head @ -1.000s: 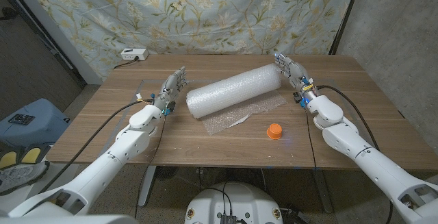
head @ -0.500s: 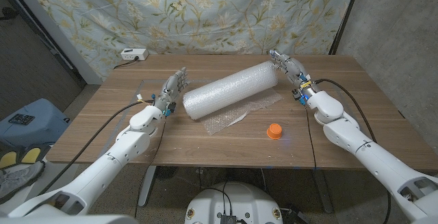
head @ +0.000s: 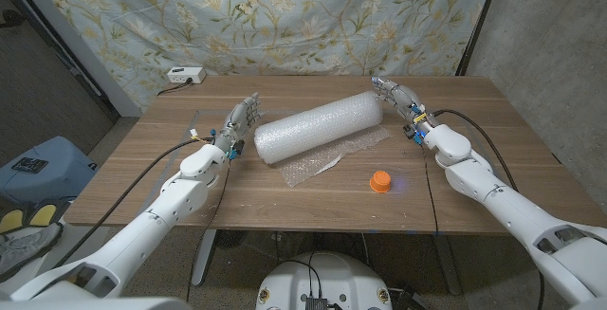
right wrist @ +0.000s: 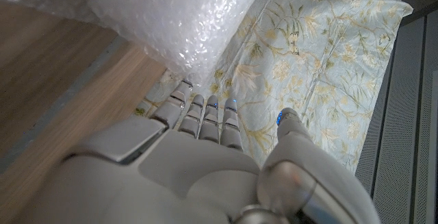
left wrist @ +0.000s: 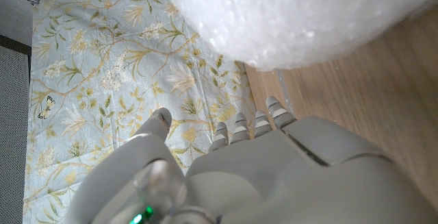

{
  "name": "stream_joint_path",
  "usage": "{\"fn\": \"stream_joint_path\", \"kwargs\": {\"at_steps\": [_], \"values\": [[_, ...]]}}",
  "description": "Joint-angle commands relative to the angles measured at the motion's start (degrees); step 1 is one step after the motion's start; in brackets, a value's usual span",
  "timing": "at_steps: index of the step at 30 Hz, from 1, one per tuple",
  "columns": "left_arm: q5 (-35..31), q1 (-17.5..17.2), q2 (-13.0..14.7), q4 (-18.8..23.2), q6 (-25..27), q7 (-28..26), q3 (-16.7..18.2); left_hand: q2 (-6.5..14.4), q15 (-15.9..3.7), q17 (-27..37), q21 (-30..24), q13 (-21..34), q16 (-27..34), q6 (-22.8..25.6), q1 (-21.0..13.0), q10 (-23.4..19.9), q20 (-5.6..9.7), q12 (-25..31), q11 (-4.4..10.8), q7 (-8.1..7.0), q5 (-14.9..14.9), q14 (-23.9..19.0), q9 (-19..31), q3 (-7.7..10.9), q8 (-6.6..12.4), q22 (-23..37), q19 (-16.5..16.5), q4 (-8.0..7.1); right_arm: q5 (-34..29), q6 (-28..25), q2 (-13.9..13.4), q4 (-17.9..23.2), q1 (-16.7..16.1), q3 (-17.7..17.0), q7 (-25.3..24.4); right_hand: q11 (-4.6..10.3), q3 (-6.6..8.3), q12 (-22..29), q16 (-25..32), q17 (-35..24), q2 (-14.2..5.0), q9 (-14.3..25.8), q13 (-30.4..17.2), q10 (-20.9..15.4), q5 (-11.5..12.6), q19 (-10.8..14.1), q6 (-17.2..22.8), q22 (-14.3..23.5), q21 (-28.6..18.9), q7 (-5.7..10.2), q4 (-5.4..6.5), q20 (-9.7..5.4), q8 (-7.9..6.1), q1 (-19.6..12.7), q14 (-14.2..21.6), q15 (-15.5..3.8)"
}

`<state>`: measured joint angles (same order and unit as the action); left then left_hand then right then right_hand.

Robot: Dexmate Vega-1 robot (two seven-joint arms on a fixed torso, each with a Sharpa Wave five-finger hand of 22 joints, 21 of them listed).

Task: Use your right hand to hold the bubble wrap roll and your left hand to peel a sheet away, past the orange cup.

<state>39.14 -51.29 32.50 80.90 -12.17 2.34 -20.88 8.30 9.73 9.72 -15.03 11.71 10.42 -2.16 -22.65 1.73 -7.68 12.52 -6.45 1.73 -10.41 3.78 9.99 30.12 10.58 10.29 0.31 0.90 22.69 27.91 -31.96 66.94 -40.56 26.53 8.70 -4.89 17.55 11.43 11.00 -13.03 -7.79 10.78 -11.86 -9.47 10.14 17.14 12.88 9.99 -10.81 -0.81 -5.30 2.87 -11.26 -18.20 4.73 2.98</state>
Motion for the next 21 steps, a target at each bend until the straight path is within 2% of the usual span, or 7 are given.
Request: {"fn": "stream_joint_path", "kwargs": {"at_steps": [1,8,16,21], "values": [[0.17,0.99,-0.45,-0.72,0.78,-0.03,-0.29,-0.16,0.19,0.23,0.20,0.07,0.17,0.34,-0.68,-0.17,-0.14,0.33,-0.17,-0.01,-0.50,-0.20,0.14,0.02,0.07,0.06,0.33,0.58,-0.41,2.04,1.80,-9.34,5.54,1.56,2.27,0.22,0.22,0.13,0.44,-0.15,0.06,0.20,-0.15,0.15,0.03,0.10,0.58,0.13,-0.19,0.20,-0.44,0.61,-0.11,-0.44,0.23,0.24],[0.20,1.42,-0.84,-1.27,0.86,0.10,-0.50,-0.20,0.16,0.23,0.27,0.05,0.13,0.36,-0.72,-0.20,-0.12,0.32,-0.13,-0.22,-0.50,-0.18,0.15,0.04,0.06,0.06,0.42,0.83,-0.67,3.22,1.12,-9.25,6.27,1.50,2.73,0.36,0.16,0.17,0.53,-0.07,0.16,0.21,-0.14,0.14,0.01,-0.12,0.64,0.13,-0.18,0.27,-0.55,0.84,-0.11,-0.38,0.24,0.30],[0.22,1.29,-1.37,-1.53,0.45,-0.07,-0.61,-0.24,0.20,0.24,0.35,0.03,0.14,0.50,-0.76,-0.27,-0.16,0.32,-0.11,-0.34,-0.50,-0.30,0.15,0.06,0.09,0.08,0.59,1.12,-2.63,4.77,-2.13,-2.50,3.99,1.02,1.97,-0.08,0.07,0.21,0.54,0.06,0.41,0.22,-0.14,0.14,0.00,-0.34,0.69,0.13,-0.20,-0.02,-0.77,1.46,-0.10,-0.32,0.04,1.10],[0.20,0.45,-1.41,-0.57,0.31,-0.84,-0.51,-0.26,0.19,0.24,0.39,0.02,0.14,0.60,-0.77,-0.35,-0.15,0.34,-0.17,-0.25,-0.50,-0.34,0.16,0.06,0.11,0.09,0.68,1.28,-5.65,6.94,-3.47,-0.06,3.41,1.26,1.26,-0.30,0.08,0.15,0.38,0.21,0.67,0.21,-0.14,0.35,0.02,-0.59,0.58,0.13,-0.15,-0.12,-1.08,1.70,-0.04,-0.49,-0.38,1.49]]}}
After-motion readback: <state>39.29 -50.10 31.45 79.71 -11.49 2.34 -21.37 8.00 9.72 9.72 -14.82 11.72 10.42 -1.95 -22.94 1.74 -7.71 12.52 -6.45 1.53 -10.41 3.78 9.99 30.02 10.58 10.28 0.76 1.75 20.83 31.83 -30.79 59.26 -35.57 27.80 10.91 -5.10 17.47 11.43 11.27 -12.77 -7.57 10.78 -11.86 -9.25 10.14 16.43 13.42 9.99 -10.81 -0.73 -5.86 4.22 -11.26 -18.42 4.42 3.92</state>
